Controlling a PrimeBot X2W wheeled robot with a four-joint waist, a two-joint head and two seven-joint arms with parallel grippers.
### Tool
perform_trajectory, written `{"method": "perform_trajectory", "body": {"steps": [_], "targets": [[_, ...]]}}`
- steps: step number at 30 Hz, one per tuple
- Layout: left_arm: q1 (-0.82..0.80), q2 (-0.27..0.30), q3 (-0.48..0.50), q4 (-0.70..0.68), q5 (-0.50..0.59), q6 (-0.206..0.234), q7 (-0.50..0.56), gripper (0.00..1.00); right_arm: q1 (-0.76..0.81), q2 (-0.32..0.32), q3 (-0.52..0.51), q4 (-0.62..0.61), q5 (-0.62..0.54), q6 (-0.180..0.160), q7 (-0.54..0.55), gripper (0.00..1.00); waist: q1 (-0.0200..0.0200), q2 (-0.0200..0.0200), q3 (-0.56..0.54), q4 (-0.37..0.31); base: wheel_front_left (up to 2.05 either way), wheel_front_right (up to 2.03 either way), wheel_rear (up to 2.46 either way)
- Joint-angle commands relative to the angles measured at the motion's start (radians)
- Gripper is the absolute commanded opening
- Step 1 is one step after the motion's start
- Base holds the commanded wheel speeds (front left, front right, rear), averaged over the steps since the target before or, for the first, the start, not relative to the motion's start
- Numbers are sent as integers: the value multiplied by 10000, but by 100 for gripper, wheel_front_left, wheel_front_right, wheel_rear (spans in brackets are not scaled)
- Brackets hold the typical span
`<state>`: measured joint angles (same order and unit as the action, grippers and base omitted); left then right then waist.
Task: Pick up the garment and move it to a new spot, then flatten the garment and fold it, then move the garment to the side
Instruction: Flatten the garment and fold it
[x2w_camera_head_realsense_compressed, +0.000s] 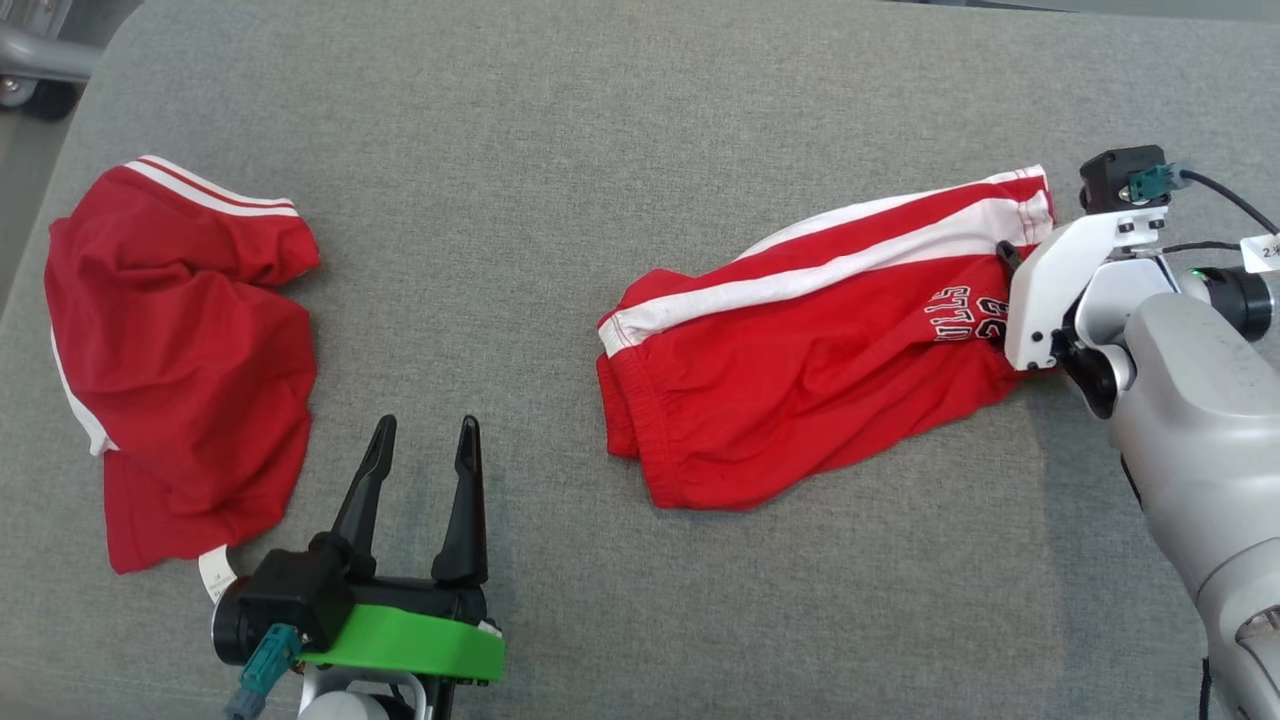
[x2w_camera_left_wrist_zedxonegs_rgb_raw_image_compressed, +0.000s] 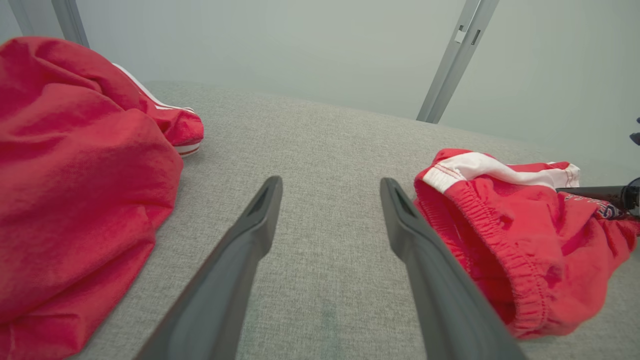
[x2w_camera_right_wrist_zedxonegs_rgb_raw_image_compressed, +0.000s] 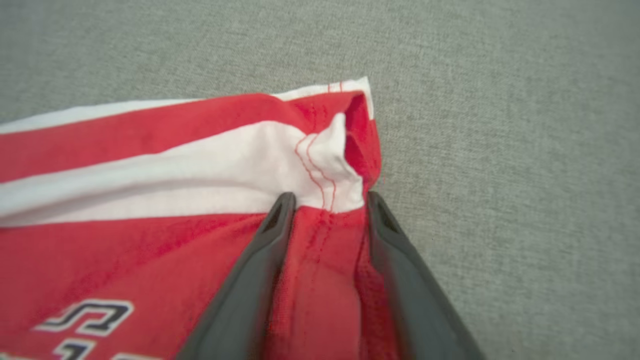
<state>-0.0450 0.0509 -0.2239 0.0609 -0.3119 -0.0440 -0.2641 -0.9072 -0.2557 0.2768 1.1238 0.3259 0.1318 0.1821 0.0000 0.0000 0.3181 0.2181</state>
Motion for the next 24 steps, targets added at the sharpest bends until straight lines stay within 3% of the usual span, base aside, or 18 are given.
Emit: {"method": "perform_trajectory", "body": {"steps": [1, 7, 17, 24], "targets": [[-71, 2, 35, 20, -54, 39, -1, 100, 756, 53, 18, 486, 165, -22, 359, 0, 0, 0, -59, -69, 0, 0, 0], [195, 2, 168, 75, 47, 32, -1, 100, 842, -93, -80, 77, 731, -31, -5, 0, 0, 0, -424, -540, 0, 0, 0], [846, 5, 604, 60, 324, -138, -1, 100, 1723, -503, 191, -1044, 1837, -28, 197, 0, 0, 0, -1344, -2114, 0, 0, 0], [1146, 7, 843, 22, 400, -241, -1, 100, 2348, -1130, -507, -1539, 2683, -19, -81, 0, 0, 0, -1637, -2828, 0, 0, 0]]}}
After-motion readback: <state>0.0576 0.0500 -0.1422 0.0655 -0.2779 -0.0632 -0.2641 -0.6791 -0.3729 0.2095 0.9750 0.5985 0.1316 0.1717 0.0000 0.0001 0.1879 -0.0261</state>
